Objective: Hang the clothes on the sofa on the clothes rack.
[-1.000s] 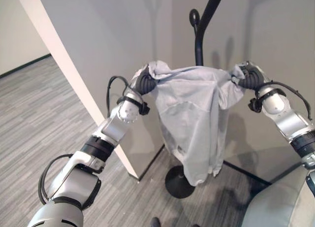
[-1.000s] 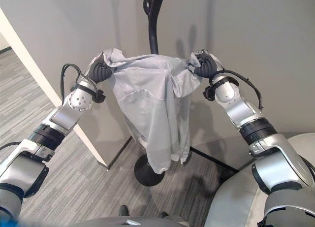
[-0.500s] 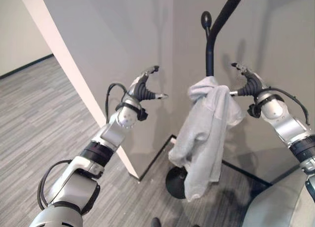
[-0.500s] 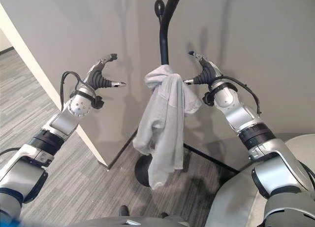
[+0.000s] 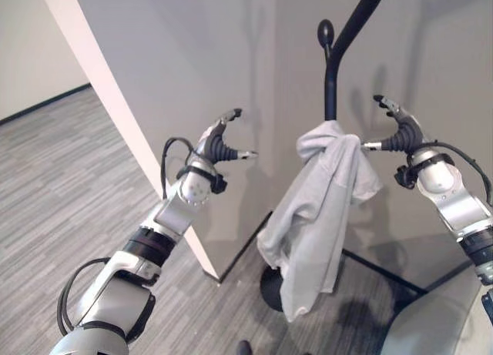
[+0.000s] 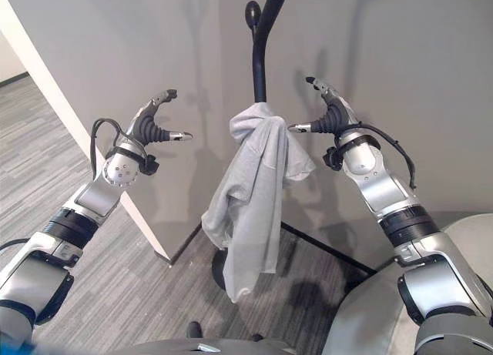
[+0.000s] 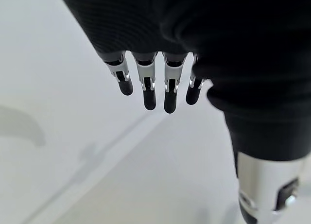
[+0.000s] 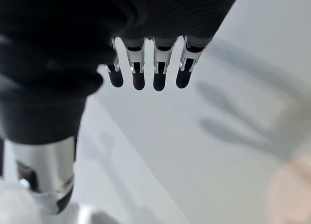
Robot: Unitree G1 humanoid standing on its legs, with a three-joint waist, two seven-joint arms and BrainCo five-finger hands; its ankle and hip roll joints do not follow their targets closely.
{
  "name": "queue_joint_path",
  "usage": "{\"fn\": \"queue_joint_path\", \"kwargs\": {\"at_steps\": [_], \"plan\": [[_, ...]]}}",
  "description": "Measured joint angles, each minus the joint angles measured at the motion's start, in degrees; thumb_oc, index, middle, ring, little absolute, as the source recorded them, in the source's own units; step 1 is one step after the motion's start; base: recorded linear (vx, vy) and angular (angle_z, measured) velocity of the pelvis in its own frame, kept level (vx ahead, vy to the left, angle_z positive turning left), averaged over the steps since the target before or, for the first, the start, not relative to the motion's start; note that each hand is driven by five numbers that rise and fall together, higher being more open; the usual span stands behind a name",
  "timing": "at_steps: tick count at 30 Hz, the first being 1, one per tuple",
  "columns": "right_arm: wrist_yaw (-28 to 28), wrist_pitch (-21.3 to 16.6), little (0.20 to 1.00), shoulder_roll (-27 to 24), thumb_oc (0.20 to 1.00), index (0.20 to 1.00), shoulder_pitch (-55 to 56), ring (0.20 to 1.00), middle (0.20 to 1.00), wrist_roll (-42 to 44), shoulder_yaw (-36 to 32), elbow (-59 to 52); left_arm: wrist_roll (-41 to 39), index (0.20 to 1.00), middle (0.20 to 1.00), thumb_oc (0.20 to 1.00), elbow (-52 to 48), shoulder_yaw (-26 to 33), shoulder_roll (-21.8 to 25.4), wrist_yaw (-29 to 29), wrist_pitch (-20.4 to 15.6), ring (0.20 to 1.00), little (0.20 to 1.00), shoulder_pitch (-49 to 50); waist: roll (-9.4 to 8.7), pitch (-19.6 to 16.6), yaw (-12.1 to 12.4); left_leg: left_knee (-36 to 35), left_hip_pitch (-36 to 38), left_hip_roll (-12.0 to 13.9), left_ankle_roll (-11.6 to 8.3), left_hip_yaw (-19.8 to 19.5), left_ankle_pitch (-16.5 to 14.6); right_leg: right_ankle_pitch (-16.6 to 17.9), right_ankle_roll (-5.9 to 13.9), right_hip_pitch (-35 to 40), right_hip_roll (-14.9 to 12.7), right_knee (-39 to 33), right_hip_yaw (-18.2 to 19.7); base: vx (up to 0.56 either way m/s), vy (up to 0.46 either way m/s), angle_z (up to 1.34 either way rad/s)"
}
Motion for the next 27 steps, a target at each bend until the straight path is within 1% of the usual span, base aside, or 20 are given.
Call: {"fn": "queue_joint_path", "kwargs": {"at_steps": [1,4,6,7,9,10,11,14,15,17,18,20,21,22,23,24,25,26,27], "plan": [[-0.55,-0.06,1.0,0.02,1.0,1.0,1.89,1.0,1.0,0.0,-2.44,-2.5,0.0,1.0,1.0,1.0,-0.23,0.92,-0.02,0.01,0.0,1.0,1.0,0.37,-0.11,0.07,0.03,0.0,0.06,0.0,0.0,0.03,0.0,0.0,0.0,0.02,0.0,0.0,0.0,0.0,0.0,0.0],[-1.28,-0.15,1.0,0.06,1.0,1.0,4.16,1.0,1.0,-0.02,-5.38,-5.85,-0.15,1.0,1.0,1.0,-1.21,3.14,-0.15,0.05,0.04,1.0,1.0,1.77,-0.37,0.21,-0.1,-0.01,0.63,0.02,-0.13,0.21,-0.12,-0.04,0.04,0.4,-0.02,0.0,0.19,0.0,0.003,-0.01],[-2.37,-0.54,1.0,0.49,1.0,1.0,7.74,1.0,1.0,-0.05,-9.5,-10.59,-0.57,1.0,1.0,1.0,-4.81,5.76,-0.33,0.16,-0.05,1.0,1.0,4.13,-0.59,0.25,-0.06,-0.02,0.64,0.03,-0.25,0.22,-0.21,-0.11,0.03,0.39,-0.02,-0.01,0.2,0.0,0.0,0.0],[-3.14,-1.43,1.0,0.76,1.0,1.0,8.99,1.0,1.0,-0.1,-11.13,-11.68,-0.66,1.0,1.0,1.0,-5.9,6.68,-0.33,0.24,-0.25,1.0,1.0,4.96,-0.67,0.29,-0.12,-0.01,0.66,0.03,-0.28,0.23,-0.23,-0.11,0.02,0.39,-0.02,-0.01,0.21,0.0,0.0,0.0],[-3.74,-1.92,1.0,1.13,1.0,1.0,13.81,1.0,1.0,-0.58,-16.59,-16.89,-3.24,1.0,1.0,1.0,-11.39,9.7,-0.3,0.09,-0.53,1.0,1.0,8.01,-0.85,0.35,-0.1,-0.02,0.66,0.01,-0.46,0.27,-0.37,-0.11,0.02,0.36,-0.06,-0.01,0.24,0.0,0.0,0.0],[-3.73,-2.67,1.0,1.92,1.0,1.0,16.46,1.0,1.0,-0.98,-19.51,-19.18,-5.16,1.0,1.0,1.0,-14.85,11.67,-0.15,-0.09,-1.3,1.0,1.0,10.28,-0.98,0.43,-0.12,-0.02,0.71,0.01,-0.44,0.33,-0.35,-0.14,0.05,0.36,-0.06,-0.01,0.29,0.01,0.023,-0.04],[-3.89,-4.22,1.0,3.52,1.0,1.0,21.22,1.0,1.0,-1.26,-24.34,-21.56,-7.57,1.0,1.0,1.0,-19.76,15.59,0.08,-0.27,-2.93,1.0,1.0,14.71,-1.16,0.47,-0.12,-0.02,0.79,0.01,-0.43,0.43,-0.37,-0.22,0.01,0.37,-0.07,0.0,0.42,0.01,0.024,-0.05],[-3.44,-4.35,1.0,4.52,1.0,1.0,26.7,1.0,1.0,-1.25,-27.22,-22.04,-9.44,1.0,1.0,1.0,-21.55,18.8,0.91,-1.36,-3.4,1.0,1.0,18.97,-1.2,0.42,-0.1,-0.02,1.05,0.02,-0.82,0.54,-0.64,-0.25,0.0,0.55,-0.08,-0.01,0.57,0.0,0.008,-0.02],[-2.75,-4.83,1.0,5.32,1.0,1.0,29.67,1.0,1.0,-1.45,-28.81,-22.27,-9.4,1.0,1.0,1.0,-23.36,21.18,1.53,-2.35,-3.62,1.0,1.0,22.07,-1.18,0.45,-0.11,-0.02,1.0,0.04,-0.9,0.59,-0.71,-0.34,-0.03,0.46,-0.08,-0.01,0.67,0.0,0.015,-0.04],[-2.25,-4.56,1.0,7.84,1.0,1.0,35.11,1.0,1.0,-1.59,-31.9,-22.1,-9.39,1.0,1.0,1.0,-25.02,25.05,1.74,-3.0,-3.82,1.0,1.0,27.82,-1.11,0.42,-0.05,-0.02,1.07,0.04,-1.04,0.69,-0.83,-0.56,-0.09,0.49,-0.08,-0.01,0.79,-0.01,0.019,-0.04],[-1.27,-4.5,1.0,9.64,1.0,1.0,39.62,1.0,1.0,-1.6,-32.72,-21.92,-9.3,1.0,1.0,1.0,-24.95,27.49,2.27,-3.97,-3.76,1.0,1.0,32.86,-0.84,0.42,-0.06,-0.02,1.07,0.04,-1.12,0.73,-0.88,-0.73,-0.17,0.45,-0.09,-0.01,0.83,-0.01,0.021,-0.03],[0.6,-4.49,1.0,12.83,1.0,1.0,45.36,1.0,1.0,-1.5,-33.72,-21.96,-9.3,1.0,1.0,1.0,-24.87,31.15,1.82,-5.04,-3.69,1.0,1.0,40.43,-0.48,0.39,-0.09,-0.02,1.06,0.06,-1.27,0.84,-1.0,-0.99,-0.14,0.37,-0.09,-0.01,0.98,-0.03,0.035,-0.04],[1.48,-4.32,1.0,13.89,1.0,1.0,47.4,1.0,1.0,-0.92,-33.78,-21.9,-9.3,1.0,1.0,1.0,-24.76,32.41,0.86,-5.34,-3.55,1.0,1.0,43.1,-0.22,0.4,-0.08,-0.02,1.06,0.05,-1.25,0.89,-1.05,-0.99,-0.16,0.37,-0.1,-0.01,1.03,-0.02,0.04,-0.03],[2.97,-4.71,1.0,15.89,1.0,1.0,49.23,1.0,1.0,0.96,-33.75,-21.08,-9.33,1.0,1.0,1.0,-24.6,34.12,-1.35,-6.2,-3.73,1.0,1.0,47.08,0.14,0.13,0.03,-0.02,0.73,0.03,-1.31,0.98,-1.13,-1.09,-0.13,-0.03,-0.15,-0.01,1.11,-0.02,0.025,-0.07],[4.42,-4.65,1.0,19.31,1.0,1.0,50.88,1.0,1.0,2.81,-33.92,-20.13,-9.45,1.0,1.0,1.0,-24.31,36.22,-4.99,-7.01,-3.63,1.0,1.0,50.4,0.36,0.02,-0.02,-0.01,0.76,0.03,-1.34,1.25,-1.22,-1.17,-0.17,-0.14,-0.17,-0.01,1.35,-0.03,0.029,-0.08],[5.04,-4.38,1.0,21.13,1.0,1.0,52.34,1.0,1.0,4.13,-33.38,-18.97,-9.77,1.0,1.0,1.0,-22.65,36.45,-7.61,-7.19,-3.56,1.0,1.0,52.33,0.62,-0.11,-0.01,-0.01,0.76,0.03,-1.27,1.46,-1.29,-1.12,-0.06,-0.19,-0.19,-0.01,1.45,-0.04,0.03,-0.07],[7.88,-3.91,1.0,23.35,1.0,1.0,55.64,1.0,1.0,7.18,-30.85,-14.95,-11.45,1.0,1.0,1.0,-15.67,35.8,-11.92,-8.33,-2.45,1.0,1.0,55.6,1.35,-0.53,0.16,-0.02,0.58,-0.06,-1.26,1.52,-1.33,-1.1,-0.06,-0.35,-0.29,-0.01,1.45,-0.04,0.032,-0.02],[9.25,-2.81,1.0,24.07,1.0,1.0,56.8,1.0,1.0,7.84,-29.44,-13.67,-11.6,1.0,1.0,1.0,-12.71,34.85,-12.91,-9.13,-0.52,1.0,1.0,56.86,1.57,-0.53,0.12,-0.02,0.46,-0.06,-1.27,1.52,-1.39,-1.19,0.01,-0.47,-0.29,-0.01,1.46,-0.03,0.044,0.01],[10.08,-2.48,1.0,24.09,1.0,1.0,57.54,1.0,1.0,7.97,-28.23,-12.68,-11.56,1.0,1.0,1.0,-11.38,33.95,-12.92,-9.6,0.27,1.0,1.0,58.14,1.69,-0.47,0.12,-0.02,0.31,-0.05,-1.27,1.49,-1.38,-1.2,0.0,-0.66,-0.27,-0.01,1.43,-0.04,0.042,0.0]]}}
